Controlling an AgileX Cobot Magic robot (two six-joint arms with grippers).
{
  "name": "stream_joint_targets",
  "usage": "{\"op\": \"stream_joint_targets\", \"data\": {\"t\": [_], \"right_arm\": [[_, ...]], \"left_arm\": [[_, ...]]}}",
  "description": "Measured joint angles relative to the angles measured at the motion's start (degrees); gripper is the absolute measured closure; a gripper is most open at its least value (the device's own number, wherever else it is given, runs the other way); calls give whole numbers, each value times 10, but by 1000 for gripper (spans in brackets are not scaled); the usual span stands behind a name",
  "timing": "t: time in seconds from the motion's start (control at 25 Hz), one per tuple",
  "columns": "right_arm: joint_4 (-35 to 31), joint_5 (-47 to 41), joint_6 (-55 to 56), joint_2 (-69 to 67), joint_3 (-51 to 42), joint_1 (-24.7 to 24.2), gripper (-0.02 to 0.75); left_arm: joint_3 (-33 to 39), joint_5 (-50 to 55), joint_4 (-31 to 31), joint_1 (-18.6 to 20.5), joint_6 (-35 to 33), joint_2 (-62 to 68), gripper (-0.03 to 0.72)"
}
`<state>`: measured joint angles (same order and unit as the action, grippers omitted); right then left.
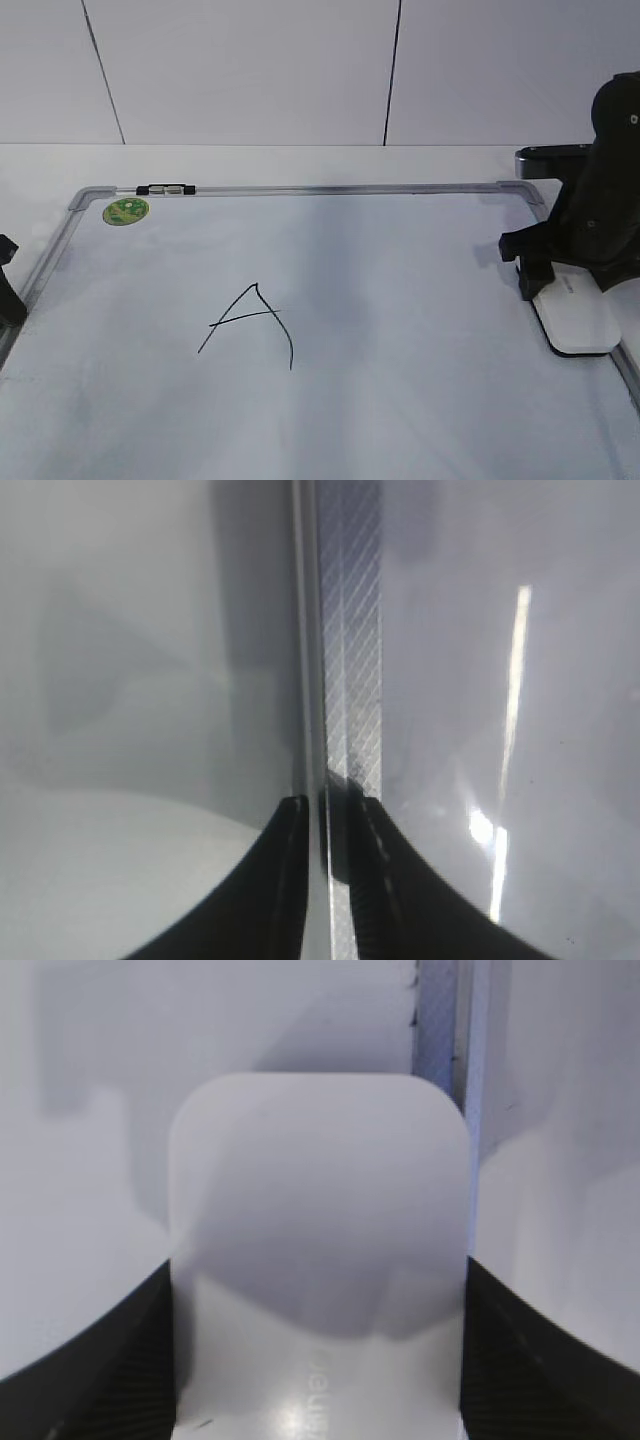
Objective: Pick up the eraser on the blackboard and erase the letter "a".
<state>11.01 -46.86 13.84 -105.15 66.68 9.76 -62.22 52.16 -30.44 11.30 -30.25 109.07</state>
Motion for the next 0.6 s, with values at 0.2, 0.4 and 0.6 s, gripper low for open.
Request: {"op": "stream_joint_targets", "data": {"t": [0.2,0.4,0.6], "right_arm": [[14,0,0,-1,-1,0,193],[17,0,1,-1,-1,0,193],[29,-8,7,-1,-1,0,193]], "left_arm": [[0,0,0,0,0,0,589],[0,0,0,0,0,0,589],[0,0,0,0,0,0,584]]}}
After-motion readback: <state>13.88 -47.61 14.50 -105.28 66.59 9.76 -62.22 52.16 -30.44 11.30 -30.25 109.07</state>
